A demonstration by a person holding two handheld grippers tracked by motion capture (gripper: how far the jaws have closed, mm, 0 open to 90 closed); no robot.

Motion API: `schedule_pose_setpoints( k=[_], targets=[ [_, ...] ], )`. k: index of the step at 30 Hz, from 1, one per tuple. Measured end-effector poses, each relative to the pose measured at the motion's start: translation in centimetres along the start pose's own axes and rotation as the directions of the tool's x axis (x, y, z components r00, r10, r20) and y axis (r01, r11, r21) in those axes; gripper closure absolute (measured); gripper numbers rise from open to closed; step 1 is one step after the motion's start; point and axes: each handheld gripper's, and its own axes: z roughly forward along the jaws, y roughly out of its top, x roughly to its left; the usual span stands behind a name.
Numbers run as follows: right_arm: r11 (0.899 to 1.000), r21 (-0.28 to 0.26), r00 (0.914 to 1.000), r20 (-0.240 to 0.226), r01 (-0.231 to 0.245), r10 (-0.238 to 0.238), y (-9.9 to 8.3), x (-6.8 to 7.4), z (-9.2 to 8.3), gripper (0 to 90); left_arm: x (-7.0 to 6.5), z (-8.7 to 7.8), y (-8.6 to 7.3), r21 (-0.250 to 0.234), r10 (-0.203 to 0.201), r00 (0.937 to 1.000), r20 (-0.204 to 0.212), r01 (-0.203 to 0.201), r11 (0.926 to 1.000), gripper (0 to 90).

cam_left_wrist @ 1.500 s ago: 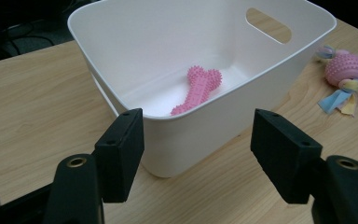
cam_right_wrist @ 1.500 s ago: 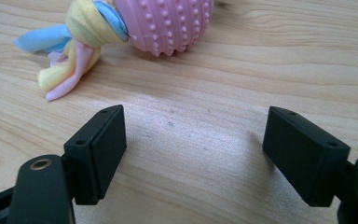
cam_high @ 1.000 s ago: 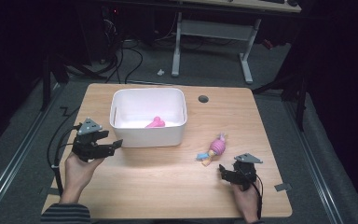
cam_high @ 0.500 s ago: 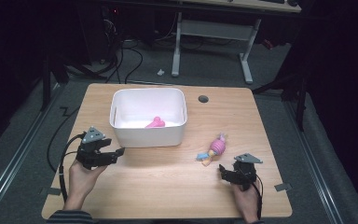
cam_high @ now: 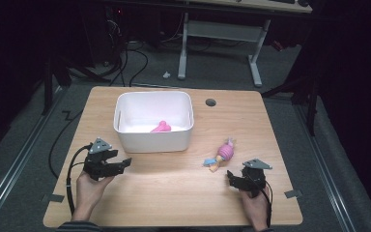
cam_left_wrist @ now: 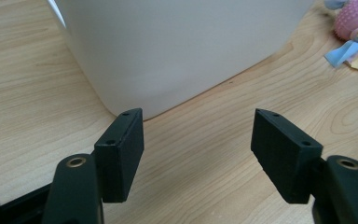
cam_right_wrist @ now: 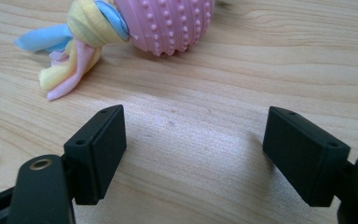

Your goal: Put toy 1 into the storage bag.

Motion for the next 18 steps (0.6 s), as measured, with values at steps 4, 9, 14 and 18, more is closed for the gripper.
schedule_pose_setpoints(
  k=[4, 9, 14, 18],
  targets=[
    [1.0, 0.001, 1.0, 0.0, -0.001, 0.001, 0.0, 0.0, 0.0, 21.3, -0.1, 0.6, -0.6, 0.004, -0.007, 1.0, -0.004, 0.007, 1.0, 35.0],
    [1.0, 0.0, 1.0, 0.0, 0.0, 0.0, 0.0, 0.0, 0.0, 21.3, -0.3, 1.8, -1.6, 0.029, -0.01, 0.9999, -0.014, 0.01, 0.9995, 35.2],
    [1.0, 0.0, 1.0, 0.0, -0.001, 0.001, 0.0, 0.0, 0.0, 21.3, -0.1, 3.0, -2.4, 0.04, -0.006, 0.9988, -0.049, 0.008, 0.9992, 35.9],
    [1.0, 0.0, 1.0, 0.001, -0.002, 0.002, 0.0, 0.0, 0.0, 21.3, -0.1, 3.7, -2.8, 0.039, -0.008, 0.9977, -0.068, 0.01, 0.9992, 35.9]
  ],
)
